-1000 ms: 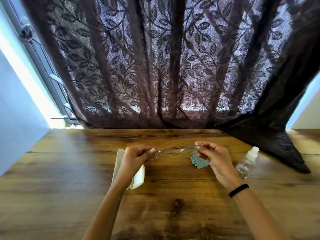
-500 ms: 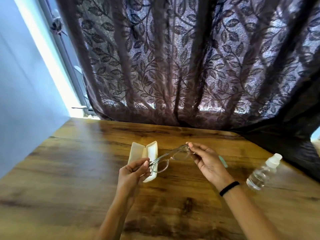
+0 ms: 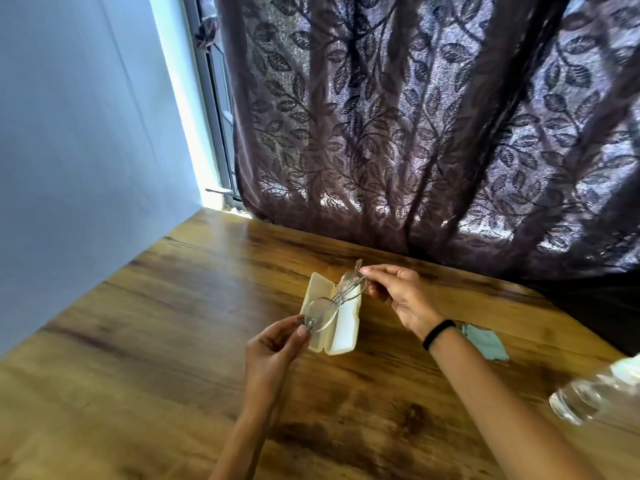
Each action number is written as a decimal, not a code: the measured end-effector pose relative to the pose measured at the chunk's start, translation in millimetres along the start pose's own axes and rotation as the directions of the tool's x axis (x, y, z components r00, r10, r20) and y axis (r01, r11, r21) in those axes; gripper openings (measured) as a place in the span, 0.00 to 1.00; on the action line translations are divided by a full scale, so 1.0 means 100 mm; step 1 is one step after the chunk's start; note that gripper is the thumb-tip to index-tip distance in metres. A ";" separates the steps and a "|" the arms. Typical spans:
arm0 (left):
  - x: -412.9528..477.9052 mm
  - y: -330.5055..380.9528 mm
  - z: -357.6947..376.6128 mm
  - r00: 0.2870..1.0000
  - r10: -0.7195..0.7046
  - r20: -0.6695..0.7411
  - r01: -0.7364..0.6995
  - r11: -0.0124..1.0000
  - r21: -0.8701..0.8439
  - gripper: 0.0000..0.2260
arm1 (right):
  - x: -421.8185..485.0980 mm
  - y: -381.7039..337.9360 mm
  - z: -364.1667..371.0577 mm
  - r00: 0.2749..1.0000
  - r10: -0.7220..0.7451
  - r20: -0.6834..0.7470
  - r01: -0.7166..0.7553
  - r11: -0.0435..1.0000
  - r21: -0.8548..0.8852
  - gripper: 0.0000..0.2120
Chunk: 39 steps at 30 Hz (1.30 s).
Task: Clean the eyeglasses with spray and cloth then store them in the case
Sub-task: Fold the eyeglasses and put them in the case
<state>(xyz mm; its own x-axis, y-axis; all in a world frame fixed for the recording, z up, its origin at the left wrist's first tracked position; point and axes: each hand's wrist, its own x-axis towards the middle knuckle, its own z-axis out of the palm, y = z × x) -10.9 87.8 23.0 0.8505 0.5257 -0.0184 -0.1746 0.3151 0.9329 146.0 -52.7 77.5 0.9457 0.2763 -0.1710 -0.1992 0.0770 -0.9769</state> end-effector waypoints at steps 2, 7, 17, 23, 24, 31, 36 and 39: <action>-0.03 -0.04 0.05 0.999 -0.010 -0.043 0.008 0.999 -0.047 0.12 | 0.06 -0.01 0.03 0.999 0.033 0.001 -0.033 0.999 -0.037 0.04; -0.10 -0.13 0.19 0.994 -0.037 -0.104 0.032 0.998 -0.053 0.18 | 0.21 -0.03 0.10 0.999 0.028 0.019 -0.025 0.988 -0.151 0.06; -0.07 -0.35 0.39 0.983 -0.168 -0.081 0.159 0.982 -0.104 0.25 | 0.46 -0.10 0.24 0.990 0.079 0.115 -0.013 0.875 -0.484 0.08; -0.01 -0.35 0.36 0.984 -0.171 -0.052 0.176 0.975 0.138 0.24 | 0.56 -0.04 0.22 0.991 0.103 0.083 -0.045 0.852 -0.521 0.09; -0.01 -0.34 0.36 0.986 -0.162 -0.037 0.166 0.962 0.216 0.24 | 0.57 -0.02 0.21 0.991 0.104 0.079 -0.047 0.848 -0.529 0.09; -0.08 -0.28 0.43 0.993 0.111 0.039 -0.102 0.648 0.755 0.23 | 0.57 0.05 0.09 0.996 0.071 0.061 -0.016 0.773 -0.635 0.07; -0.11 -0.27 0.45 0.971 0.180 0.159 -0.222 0.426 0.877 0.20 | 0.56 0.09 0.02 0.998 0.064 0.026 -0.030 0.745 -0.666 0.05; -0.11 -0.27 0.47 0.949 0.227 0.221 -0.286 0.316 0.904 0.18 | 0.57 0.11 0.02 0.999 0.035 0.011 -0.018 0.716 -0.698 0.06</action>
<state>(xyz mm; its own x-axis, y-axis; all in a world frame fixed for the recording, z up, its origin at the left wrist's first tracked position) 7.2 36.5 14.6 0.8765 0.3959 0.2740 0.1501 -0.7654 0.6258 196.9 -34.6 57.3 0.9354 0.2890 -0.2036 0.0202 -0.6186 -0.7855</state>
